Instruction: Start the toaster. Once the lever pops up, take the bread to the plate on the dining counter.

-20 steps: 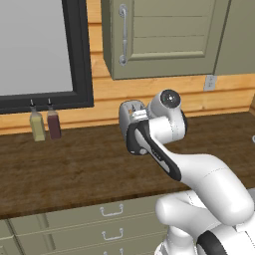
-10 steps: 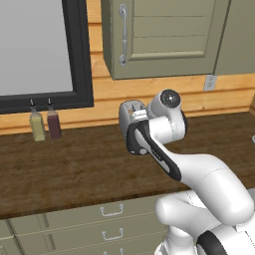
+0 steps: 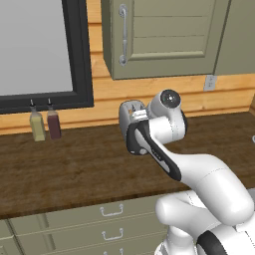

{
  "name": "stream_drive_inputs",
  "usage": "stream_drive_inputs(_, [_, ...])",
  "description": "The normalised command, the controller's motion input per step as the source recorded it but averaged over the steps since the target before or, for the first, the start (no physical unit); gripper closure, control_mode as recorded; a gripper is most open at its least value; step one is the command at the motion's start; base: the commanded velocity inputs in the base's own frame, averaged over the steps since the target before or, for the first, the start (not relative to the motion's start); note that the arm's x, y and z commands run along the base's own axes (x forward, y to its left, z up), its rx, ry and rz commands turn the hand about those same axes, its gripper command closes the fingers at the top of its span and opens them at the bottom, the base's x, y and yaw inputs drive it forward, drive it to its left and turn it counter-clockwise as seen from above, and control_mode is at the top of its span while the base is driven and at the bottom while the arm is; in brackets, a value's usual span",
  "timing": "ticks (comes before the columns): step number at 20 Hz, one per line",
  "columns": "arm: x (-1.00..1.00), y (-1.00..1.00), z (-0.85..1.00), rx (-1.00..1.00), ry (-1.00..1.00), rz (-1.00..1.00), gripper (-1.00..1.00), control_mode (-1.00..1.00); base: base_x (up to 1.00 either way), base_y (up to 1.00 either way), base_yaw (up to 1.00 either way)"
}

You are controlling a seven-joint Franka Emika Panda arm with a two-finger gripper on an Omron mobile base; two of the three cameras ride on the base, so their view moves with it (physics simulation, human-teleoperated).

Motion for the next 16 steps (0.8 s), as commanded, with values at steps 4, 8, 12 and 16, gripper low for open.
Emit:
stream_drive_inputs(4, [0.00, 0.00, 0.00, 0.00, 0.00, 0.00, -1.00, -1.00, 0.00, 0.00, 0.00])
stream_drive_inputs(8, [0.00, 0.00, 0.00, 0.00, 0.00, 0.00, -1.00, -1.00, 0.00, 0.00, 0.00])
stream_drive_inputs(12, [0.00, 0.00, 0.00, 0.00, 0.00, 0.00, -1.00, -1.00, 0.00, 0.00, 0.00])
stream_drive_inputs(16, [0.00, 0.00, 0.00, 0.00, 0.00, 0.00, -1.00, -1.00, 0.00, 0.00, 0.00])
